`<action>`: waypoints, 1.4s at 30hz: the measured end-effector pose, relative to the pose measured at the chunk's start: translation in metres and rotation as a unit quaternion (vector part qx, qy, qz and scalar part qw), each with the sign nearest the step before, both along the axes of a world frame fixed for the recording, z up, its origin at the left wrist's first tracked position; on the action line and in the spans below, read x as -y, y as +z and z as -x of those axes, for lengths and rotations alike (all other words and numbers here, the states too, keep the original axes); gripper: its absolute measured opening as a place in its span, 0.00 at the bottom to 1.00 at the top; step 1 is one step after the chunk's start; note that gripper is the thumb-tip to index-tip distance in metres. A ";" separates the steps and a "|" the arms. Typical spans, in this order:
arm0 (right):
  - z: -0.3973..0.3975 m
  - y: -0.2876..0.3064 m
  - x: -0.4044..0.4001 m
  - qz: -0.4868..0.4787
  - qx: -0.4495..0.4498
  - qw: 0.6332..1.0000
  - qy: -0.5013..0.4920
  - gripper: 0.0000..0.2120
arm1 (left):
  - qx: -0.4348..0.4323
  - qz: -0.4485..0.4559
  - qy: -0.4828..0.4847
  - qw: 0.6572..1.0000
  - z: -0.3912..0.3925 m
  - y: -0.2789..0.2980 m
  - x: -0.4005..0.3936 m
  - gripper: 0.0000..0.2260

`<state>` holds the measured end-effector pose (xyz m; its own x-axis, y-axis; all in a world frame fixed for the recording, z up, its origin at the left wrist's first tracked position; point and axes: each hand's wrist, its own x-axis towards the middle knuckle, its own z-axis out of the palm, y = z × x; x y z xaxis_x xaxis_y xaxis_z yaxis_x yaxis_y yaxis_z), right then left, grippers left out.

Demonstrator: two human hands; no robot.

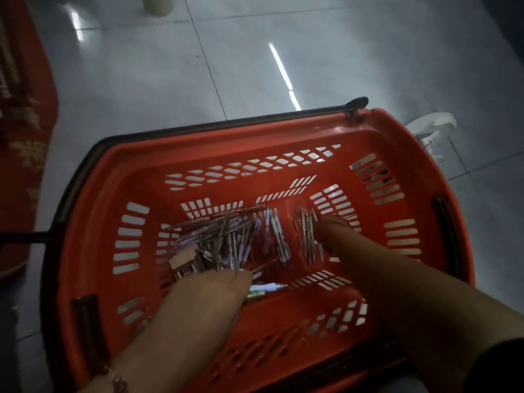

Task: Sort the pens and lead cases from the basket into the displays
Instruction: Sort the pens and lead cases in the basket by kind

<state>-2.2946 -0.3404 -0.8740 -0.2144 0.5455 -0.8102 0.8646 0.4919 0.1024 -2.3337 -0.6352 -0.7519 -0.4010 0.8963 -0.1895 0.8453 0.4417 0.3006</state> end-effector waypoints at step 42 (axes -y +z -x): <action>-0.099 0.236 0.043 0.135 -0.373 0.905 -0.156 0.08 | -0.076 -0.101 -0.006 0.992 -0.015 0.072 -0.002 0.26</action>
